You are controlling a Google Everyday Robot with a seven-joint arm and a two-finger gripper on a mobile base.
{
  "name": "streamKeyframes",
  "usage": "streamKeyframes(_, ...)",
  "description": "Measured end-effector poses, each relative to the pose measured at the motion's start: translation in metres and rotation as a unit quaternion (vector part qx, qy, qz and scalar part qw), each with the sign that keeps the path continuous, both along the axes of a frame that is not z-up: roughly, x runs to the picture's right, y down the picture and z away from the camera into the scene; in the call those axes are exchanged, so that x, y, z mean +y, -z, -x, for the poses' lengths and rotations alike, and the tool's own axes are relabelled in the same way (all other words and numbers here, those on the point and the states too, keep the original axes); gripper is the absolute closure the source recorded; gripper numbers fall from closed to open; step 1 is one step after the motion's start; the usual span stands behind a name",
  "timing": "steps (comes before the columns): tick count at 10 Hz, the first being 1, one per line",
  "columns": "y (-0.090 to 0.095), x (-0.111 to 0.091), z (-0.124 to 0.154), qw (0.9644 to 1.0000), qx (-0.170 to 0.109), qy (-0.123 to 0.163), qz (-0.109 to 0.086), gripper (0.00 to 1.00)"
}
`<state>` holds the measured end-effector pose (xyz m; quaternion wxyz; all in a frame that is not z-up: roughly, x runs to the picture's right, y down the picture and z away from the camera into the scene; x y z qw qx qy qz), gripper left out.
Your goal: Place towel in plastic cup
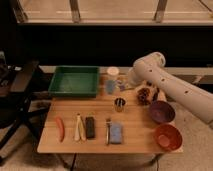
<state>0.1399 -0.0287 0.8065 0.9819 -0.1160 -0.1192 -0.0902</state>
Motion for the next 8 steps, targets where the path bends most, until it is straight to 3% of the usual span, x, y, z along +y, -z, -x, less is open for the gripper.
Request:
streamKeyframes(5,-0.003,-0.001,0.001,1.0000,-0.007,0.000,-0.002,1.00)
streamKeyframes(8,-0.030,-0.021,0.012,0.9992,-0.041,0.000,0.003,1.00)
